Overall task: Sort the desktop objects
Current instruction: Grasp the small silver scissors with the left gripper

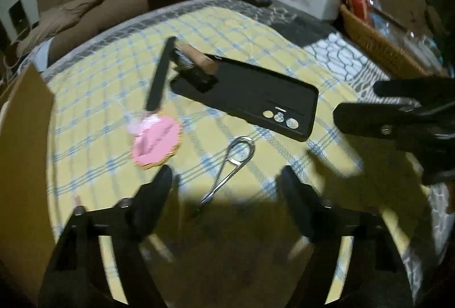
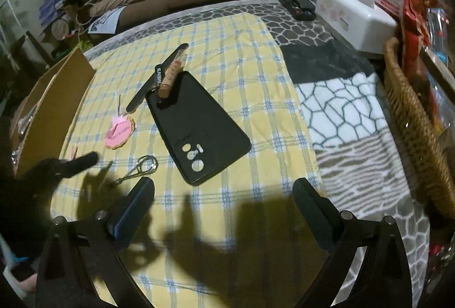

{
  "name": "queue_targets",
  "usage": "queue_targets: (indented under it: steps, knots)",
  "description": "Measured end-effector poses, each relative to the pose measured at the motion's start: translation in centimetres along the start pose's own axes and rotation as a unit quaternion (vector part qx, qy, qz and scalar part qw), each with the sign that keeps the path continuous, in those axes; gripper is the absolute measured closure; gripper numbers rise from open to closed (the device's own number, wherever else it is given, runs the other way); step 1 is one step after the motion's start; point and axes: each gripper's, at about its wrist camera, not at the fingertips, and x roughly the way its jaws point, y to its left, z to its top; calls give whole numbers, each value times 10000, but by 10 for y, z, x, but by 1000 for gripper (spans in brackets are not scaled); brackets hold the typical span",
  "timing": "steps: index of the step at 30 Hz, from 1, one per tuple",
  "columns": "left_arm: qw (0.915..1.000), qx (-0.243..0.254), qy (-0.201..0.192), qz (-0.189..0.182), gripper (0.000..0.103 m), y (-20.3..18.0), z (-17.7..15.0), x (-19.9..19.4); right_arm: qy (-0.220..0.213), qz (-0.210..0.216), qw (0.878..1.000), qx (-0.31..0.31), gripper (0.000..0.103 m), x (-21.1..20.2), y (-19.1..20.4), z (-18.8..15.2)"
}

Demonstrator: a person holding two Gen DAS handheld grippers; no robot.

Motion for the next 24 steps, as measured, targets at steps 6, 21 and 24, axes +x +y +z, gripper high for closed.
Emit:
queue_targets:
  steps: [6, 21, 24]
  knots:
    - [9997, -183, -132, -11, 71, -2, 5, 14, 28, 136, 9999, 78, 3, 1, -3, 0]
    - [9835, -1386, -679, -948, 86, 60, -14, -62, -198, 993, 9943, 343, 4, -3, 8, 10]
    - [9824, -1380, -786, -982, 86, 69, -11, -81, -282, 1291, 9903, 435, 7, 1, 16, 27]
